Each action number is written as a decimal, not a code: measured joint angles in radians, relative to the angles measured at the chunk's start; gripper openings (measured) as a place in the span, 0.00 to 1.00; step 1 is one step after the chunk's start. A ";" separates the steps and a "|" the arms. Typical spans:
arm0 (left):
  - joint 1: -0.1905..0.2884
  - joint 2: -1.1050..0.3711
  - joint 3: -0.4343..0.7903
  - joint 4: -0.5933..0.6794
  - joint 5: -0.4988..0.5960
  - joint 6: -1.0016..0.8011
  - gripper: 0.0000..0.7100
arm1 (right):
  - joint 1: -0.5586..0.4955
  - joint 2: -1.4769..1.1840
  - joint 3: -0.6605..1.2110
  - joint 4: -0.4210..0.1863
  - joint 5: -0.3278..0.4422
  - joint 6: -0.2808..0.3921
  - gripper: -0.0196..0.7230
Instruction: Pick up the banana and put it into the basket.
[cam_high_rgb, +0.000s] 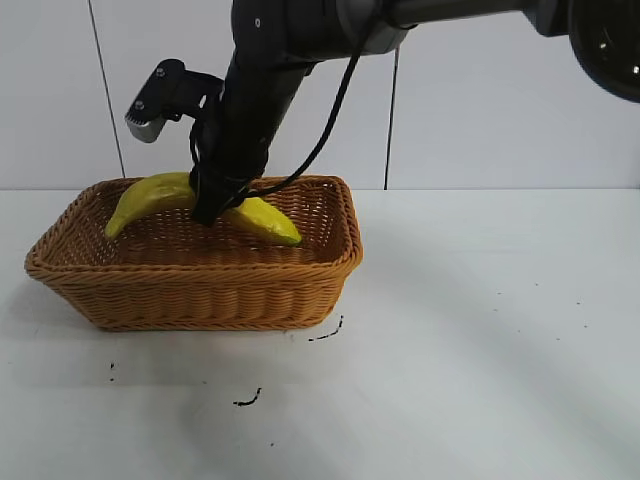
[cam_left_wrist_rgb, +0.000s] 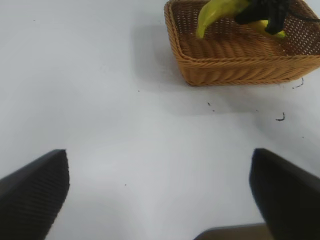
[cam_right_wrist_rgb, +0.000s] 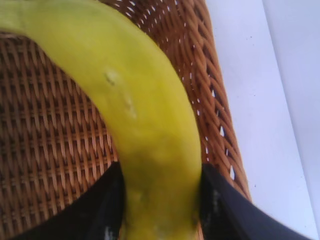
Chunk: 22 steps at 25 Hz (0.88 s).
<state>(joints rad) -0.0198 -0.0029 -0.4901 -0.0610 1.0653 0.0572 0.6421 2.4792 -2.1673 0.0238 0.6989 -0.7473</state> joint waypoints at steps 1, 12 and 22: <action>0.000 0.000 0.000 0.000 0.000 0.000 0.98 | 0.000 0.000 0.000 0.005 0.000 0.000 0.47; 0.000 0.000 0.000 0.000 0.000 0.000 0.98 | -0.003 -0.029 -0.004 0.042 0.015 0.153 0.94; 0.000 0.000 0.000 0.000 0.000 0.000 0.98 | -0.089 -0.106 -0.098 0.012 0.255 0.615 0.94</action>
<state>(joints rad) -0.0198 -0.0029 -0.4901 -0.0610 1.0653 0.0572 0.5531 2.3730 -2.2658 0.0363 0.9538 -0.1327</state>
